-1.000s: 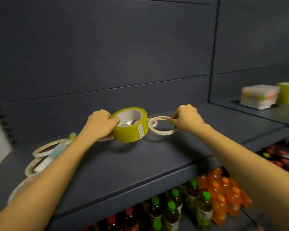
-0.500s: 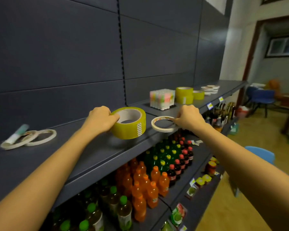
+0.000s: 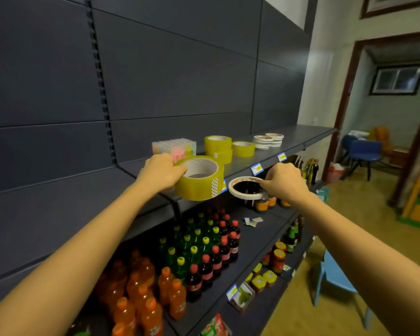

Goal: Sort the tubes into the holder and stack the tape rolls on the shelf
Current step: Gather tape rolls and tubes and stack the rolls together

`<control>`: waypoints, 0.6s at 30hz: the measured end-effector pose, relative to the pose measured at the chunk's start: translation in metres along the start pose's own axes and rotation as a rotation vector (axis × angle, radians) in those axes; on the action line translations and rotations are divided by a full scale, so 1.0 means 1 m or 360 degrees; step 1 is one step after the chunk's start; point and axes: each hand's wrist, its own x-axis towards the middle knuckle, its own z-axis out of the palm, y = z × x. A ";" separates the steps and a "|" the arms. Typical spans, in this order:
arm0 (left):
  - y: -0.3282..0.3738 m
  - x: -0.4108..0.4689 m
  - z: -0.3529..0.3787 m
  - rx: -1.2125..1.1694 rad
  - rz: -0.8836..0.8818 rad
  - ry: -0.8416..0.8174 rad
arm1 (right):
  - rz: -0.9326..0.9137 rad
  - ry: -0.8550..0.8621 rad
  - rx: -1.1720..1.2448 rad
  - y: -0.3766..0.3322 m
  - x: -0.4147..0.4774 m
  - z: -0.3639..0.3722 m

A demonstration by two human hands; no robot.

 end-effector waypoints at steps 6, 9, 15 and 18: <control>0.055 0.057 0.041 0.0013 0.0083 -0.0027 | 0.0053 0.0053 0.0040 0.058 0.045 0.000; 0.077 0.093 0.063 0.0008 0.0099 0.0006 | 0.0051 0.0064 0.0028 0.084 0.074 0.004; 0.119 0.179 0.114 0.0060 0.0145 0.0011 | 0.0022 0.0032 -0.0156 0.135 0.149 0.012; 0.139 0.223 0.133 0.0090 0.0171 0.0011 | 0.0018 0.0068 -0.0257 0.157 0.193 0.009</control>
